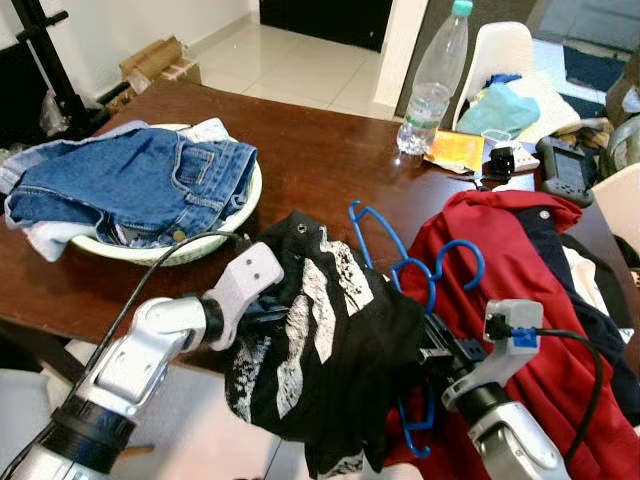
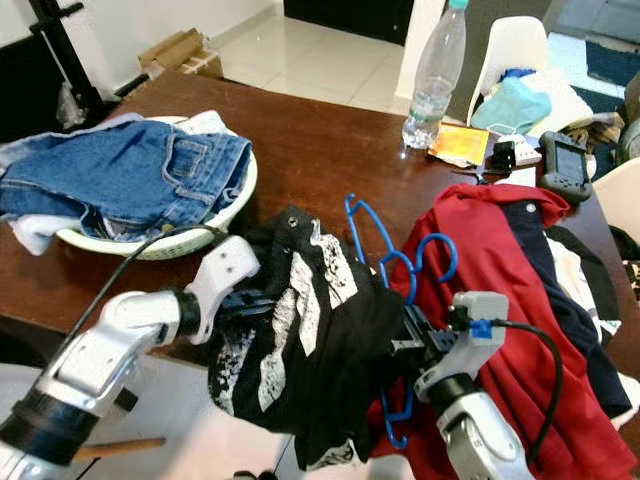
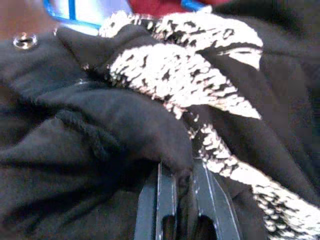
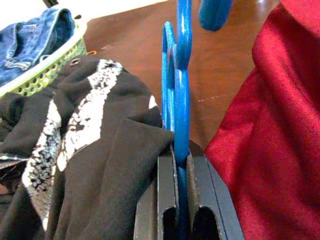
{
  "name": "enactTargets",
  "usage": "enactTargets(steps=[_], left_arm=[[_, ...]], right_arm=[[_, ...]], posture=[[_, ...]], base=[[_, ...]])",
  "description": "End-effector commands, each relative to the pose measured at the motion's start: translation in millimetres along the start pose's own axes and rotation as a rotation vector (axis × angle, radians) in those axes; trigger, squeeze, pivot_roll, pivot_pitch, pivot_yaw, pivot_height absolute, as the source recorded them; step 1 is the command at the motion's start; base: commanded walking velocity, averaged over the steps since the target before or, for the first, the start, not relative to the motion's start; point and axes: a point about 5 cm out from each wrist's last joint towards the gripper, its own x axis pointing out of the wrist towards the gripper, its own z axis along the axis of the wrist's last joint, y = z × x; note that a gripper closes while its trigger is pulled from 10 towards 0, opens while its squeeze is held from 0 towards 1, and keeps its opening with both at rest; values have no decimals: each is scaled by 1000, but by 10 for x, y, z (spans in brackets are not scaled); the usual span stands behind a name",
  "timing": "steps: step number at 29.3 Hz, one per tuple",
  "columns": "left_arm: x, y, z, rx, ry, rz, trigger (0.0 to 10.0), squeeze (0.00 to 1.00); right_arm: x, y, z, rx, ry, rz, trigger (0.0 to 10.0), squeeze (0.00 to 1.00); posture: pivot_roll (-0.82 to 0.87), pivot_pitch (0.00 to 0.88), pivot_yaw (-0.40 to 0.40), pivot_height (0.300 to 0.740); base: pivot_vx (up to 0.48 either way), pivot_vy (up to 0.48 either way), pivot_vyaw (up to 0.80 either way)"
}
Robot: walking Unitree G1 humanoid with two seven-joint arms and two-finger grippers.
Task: Hang hanger
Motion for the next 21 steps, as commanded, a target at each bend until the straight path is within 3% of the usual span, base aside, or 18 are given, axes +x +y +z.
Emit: enactTargets(steps=[1, 2, 3, 4, 6, 7, 8, 11, 12, 14, 21], left_arm=[[-9, -73, 57, -13, -37, -55, 0, 0], [-9, -73, 57, -13, -37, -55, 0, 0], [-17, -181, 178, -60, -116, -95, 10000, 0], [-17, -181, 178, -60, -116, -95, 10000, 0], [38, -488, 216, -142, -181, -175, 10000, 0], [38, -488, 216, -142, -181, -175, 10000, 0], [68, -626, 212, -169, -192, -213, 10000, 0], [68, -626, 212, -169, -192, -213, 10000, 0], [109, -753, 188, -191, -189, -256, 10000, 0], [144, -832, 151, -206, -173, -282, 10000, 0], [207, -969, -29, -280, -114, -315, 10000, 0]], right_arm=[[-23, -47, -62, 5, 30, -23, 10000, 0], [-23, -47, -62, 5, 30, -23, 10000, 0], [-8, -52, -44, 38, 10, -27, 10000, 0], [-8, -52, -44, 38, 10, -27, 10000, 0], [39, -27, 7, 92, -31, -18, 10000, 0], [39, -27, 7, 92, -31, -18, 10000, 0], [56, -15, 20, 101, -40, -11, 10000, 0], [56, -15, 20, 101, -40, -11, 10000, 0], [66, -5, 21, 100, -41, -5, 10000, 0], [73, 2, 16, 96, -39, -2, 10000, 0], [82, 10, 8, 89, -39, -2, 10000, 0]], posture=[[22, 191, -48, 740], [22, 191, -48, 740], [35, 186, -43, 740], [35, 186, -43, 740], [44, 179, -43, 740], [44, 179, -43, 740], [46, 178, -43, 740], [46, 178, -43, 740], [50, 178, -43, 740], [49, 179, -37, 740], [45, 178, -29, 740]], base=[[0, 0, 0], [0, 0, 0], [0, 0, 0], [0, 0, 0], [-126, 0, 0], [-251, 0, 0], [-277, 0, 0], [-277, 0, 0], [-356, 0, 0], [-354, 0, 0], [-359, 0, 0]])
